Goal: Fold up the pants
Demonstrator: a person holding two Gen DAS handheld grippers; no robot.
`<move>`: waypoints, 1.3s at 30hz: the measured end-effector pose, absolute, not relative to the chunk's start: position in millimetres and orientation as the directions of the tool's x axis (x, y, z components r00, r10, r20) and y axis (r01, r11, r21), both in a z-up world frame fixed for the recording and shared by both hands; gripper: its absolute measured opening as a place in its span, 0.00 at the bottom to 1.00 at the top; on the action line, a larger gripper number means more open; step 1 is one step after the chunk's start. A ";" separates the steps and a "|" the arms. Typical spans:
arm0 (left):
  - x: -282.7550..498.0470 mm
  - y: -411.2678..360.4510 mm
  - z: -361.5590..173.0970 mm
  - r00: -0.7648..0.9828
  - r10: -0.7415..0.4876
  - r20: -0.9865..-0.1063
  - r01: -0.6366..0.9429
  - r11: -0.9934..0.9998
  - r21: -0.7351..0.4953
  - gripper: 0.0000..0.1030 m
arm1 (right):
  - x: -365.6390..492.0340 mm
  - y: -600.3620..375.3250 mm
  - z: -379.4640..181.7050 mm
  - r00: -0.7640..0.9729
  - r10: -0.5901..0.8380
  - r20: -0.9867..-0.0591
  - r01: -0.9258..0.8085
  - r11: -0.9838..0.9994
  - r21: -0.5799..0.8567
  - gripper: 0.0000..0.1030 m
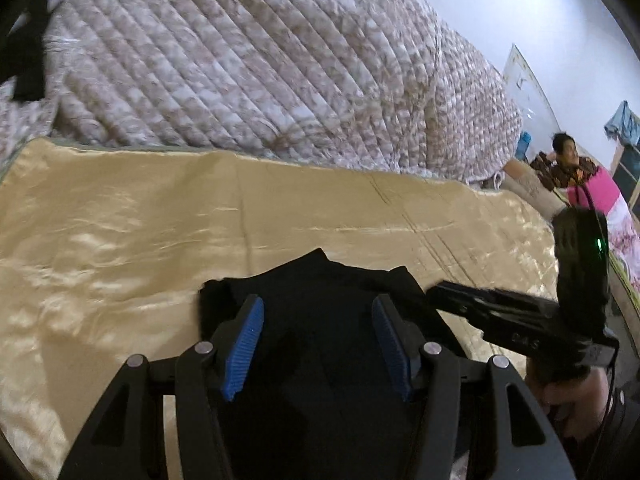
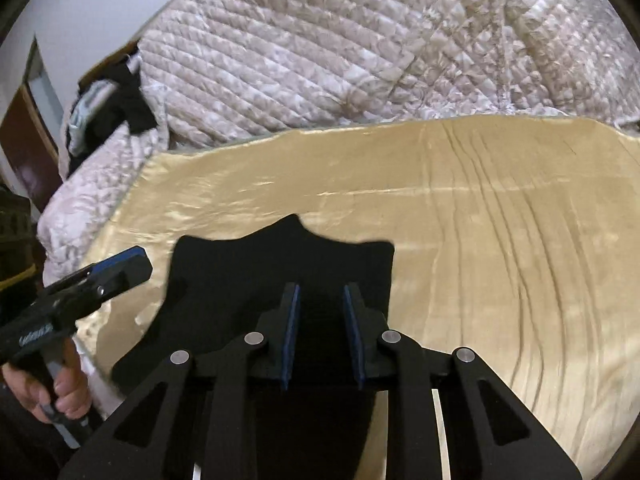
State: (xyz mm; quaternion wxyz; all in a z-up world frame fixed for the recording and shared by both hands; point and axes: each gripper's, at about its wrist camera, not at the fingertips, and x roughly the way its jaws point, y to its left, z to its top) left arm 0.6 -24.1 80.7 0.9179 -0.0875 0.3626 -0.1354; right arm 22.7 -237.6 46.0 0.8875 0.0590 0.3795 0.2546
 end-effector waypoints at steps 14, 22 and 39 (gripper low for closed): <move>-1.5 -21.1 42.1 0.695 -0.175 -0.697 0.110 0.984 -0.138 0.40 | 52.5 -245.4 12.6 0.570 0.456 -0.684 -0.360 0.887 0.290 0.12; -29.7 -19.7 57.3 0.709 -0.142 -0.691 0.101 0.990 -0.099 0.40 | -1.1 -249.6 34.4 0.614 0.469 -0.635 -0.405 0.878 0.256 0.16; -82.1 -13.9 40.0 0.713 -0.120 -0.691 0.057 0.992 -0.113 0.40 | -72.6 -240.0 4.1 0.683 0.387 -0.620 -0.439 0.895 0.075 0.23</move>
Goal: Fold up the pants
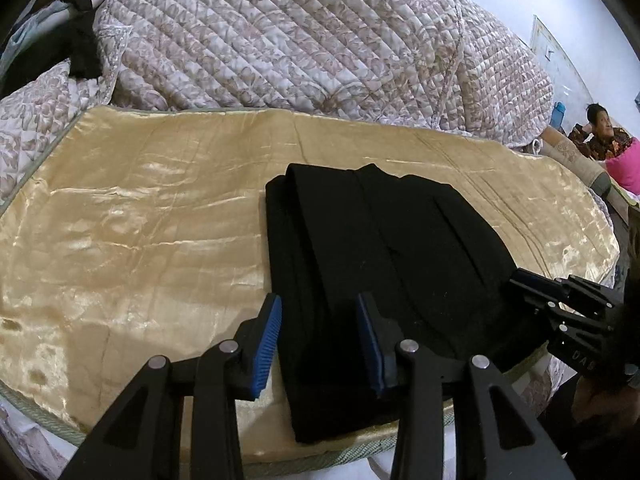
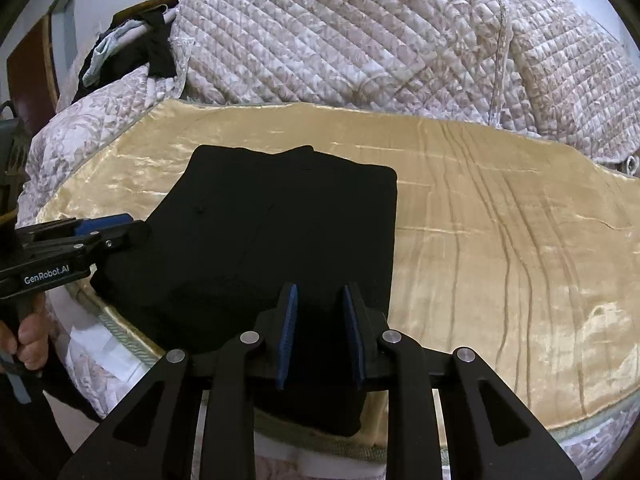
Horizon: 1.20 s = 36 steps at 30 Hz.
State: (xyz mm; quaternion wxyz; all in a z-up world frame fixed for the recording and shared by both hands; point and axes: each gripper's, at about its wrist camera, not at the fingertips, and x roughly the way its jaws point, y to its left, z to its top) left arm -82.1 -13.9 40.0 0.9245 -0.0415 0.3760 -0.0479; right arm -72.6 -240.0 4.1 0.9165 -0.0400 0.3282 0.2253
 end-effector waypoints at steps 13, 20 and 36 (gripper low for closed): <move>-79.3 -9.6 45.5 0.712 -0.146 -0.687 0.071 0.988 -0.136 0.43 | -67.5 -246.3 10.7 0.666 0.412 -0.622 -0.437 0.891 0.123 0.32; -56.9 5.6 42.3 0.676 -0.252 -0.693 0.071 0.958 -0.278 0.53 | -39.0 -269.1 16.3 0.619 0.473 -0.628 -0.380 0.879 0.288 0.50; -43.6 11.3 27.0 0.635 -0.358 -0.685 0.061 0.907 -0.417 0.55 | 5.6 -277.5 -8.0 0.423 0.695 -0.582 -0.337 0.717 0.611 0.43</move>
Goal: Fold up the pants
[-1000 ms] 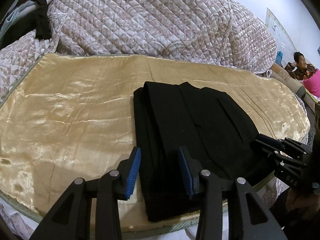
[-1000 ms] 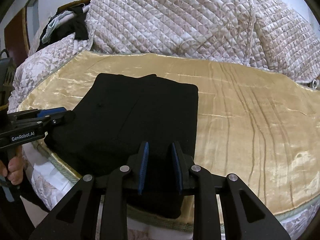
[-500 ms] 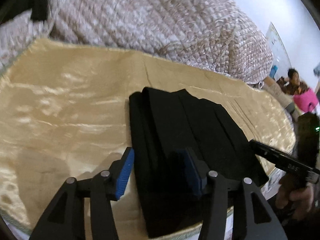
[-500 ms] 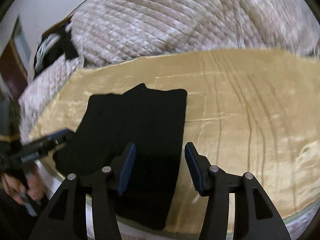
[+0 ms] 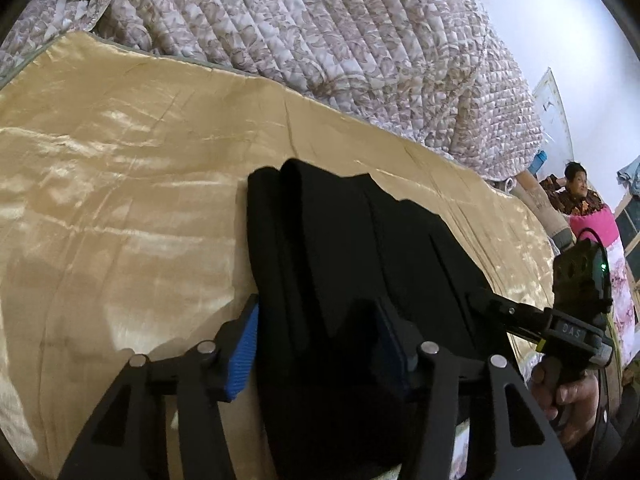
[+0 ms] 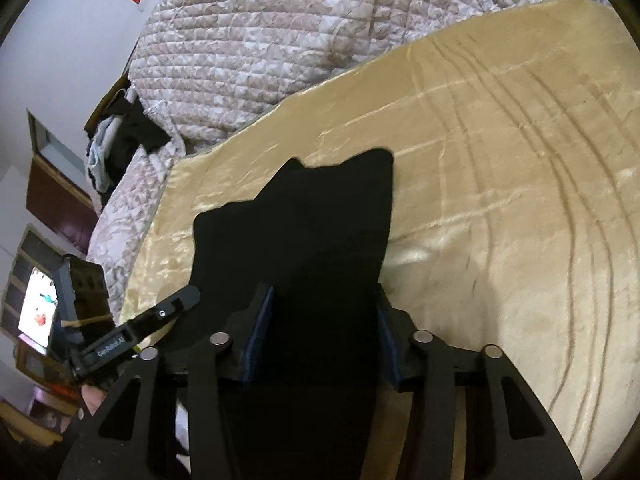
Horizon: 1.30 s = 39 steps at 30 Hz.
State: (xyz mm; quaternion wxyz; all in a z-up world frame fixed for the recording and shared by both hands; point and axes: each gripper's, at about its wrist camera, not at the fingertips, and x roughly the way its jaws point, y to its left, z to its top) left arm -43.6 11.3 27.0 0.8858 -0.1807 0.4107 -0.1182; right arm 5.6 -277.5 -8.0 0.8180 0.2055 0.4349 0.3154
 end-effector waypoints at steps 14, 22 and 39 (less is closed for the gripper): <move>-29.6 7.2 69.4 0.663 -0.367 -0.652 0.097 0.907 -0.411 0.24 | 4.8 -267.3 29.9 0.456 0.710 -0.536 -0.376 0.700 0.607 0.14; 26.2 32.6 93.5 0.692 -0.327 -0.644 0.102 0.927 -0.362 0.25 | 56.6 -243.4 57.4 0.459 0.715 -0.527 -0.428 0.698 0.574 0.14; 34.8 55.7 74.9 0.713 -0.177 -0.678 -0.006 0.966 -0.258 0.33 | 91.0 -230.4 40.8 0.558 0.497 -0.664 -0.359 0.866 0.347 0.30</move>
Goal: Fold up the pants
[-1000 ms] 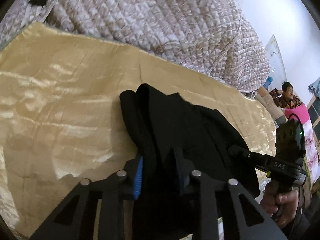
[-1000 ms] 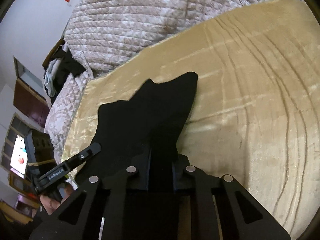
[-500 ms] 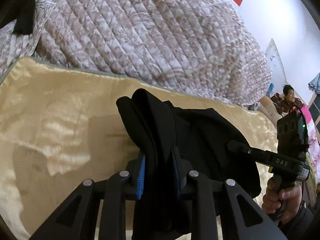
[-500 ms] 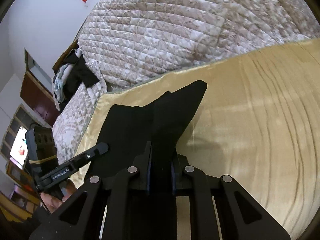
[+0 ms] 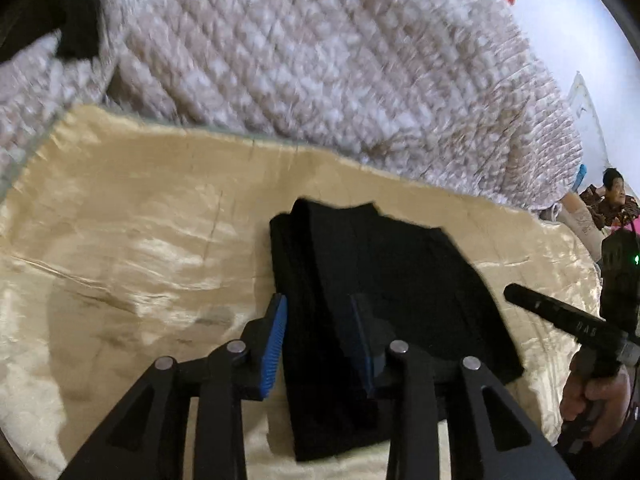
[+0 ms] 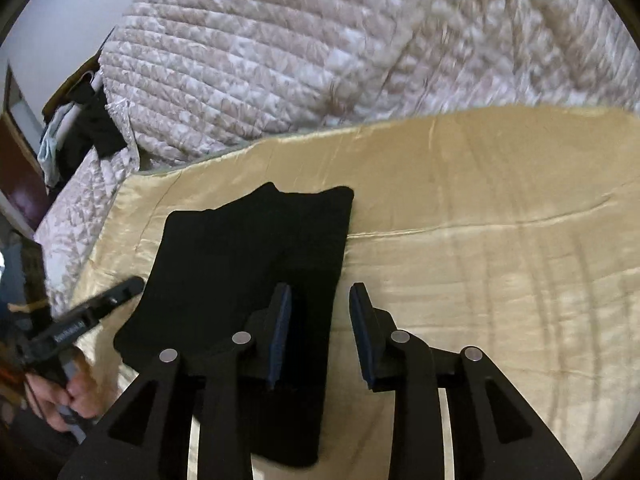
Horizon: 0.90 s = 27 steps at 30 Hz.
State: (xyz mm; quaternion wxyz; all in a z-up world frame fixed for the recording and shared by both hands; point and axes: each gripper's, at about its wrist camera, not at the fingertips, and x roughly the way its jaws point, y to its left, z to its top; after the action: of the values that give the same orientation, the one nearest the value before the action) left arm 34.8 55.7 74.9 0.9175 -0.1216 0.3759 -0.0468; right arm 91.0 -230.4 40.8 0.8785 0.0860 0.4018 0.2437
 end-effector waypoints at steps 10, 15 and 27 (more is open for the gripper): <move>3.3 14.7 54.5 0.676 -0.146 -0.722 0.053 0.987 -0.151 0.34 | 27.9 -184.8 29.7 0.566 0.448 -0.692 -0.486 0.859 0.159 0.26; -3.3 15.3 59.9 0.695 -0.133 -0.706 0.037 0.988 -0.149 0.34 | 21.1 -186.7 27.4 0.579 0.435 -0.689 -0.482 0.865 0.141 0.26; -35.8 7.9 53.6 0.685 -0.042 -0.728 -0.018 0.997 -0.074 0.34 | -23.8 -205.2 36.4 0.611 0.449 -0.652 -0.448 0.875 0.183 0.34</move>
State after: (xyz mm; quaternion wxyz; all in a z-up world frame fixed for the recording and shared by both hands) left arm -35.8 7.9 53.6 0.9170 -0.0377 0.3969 -0.0065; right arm -23.8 -205.2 36.4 0.8975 0.0007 0.3637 0.2496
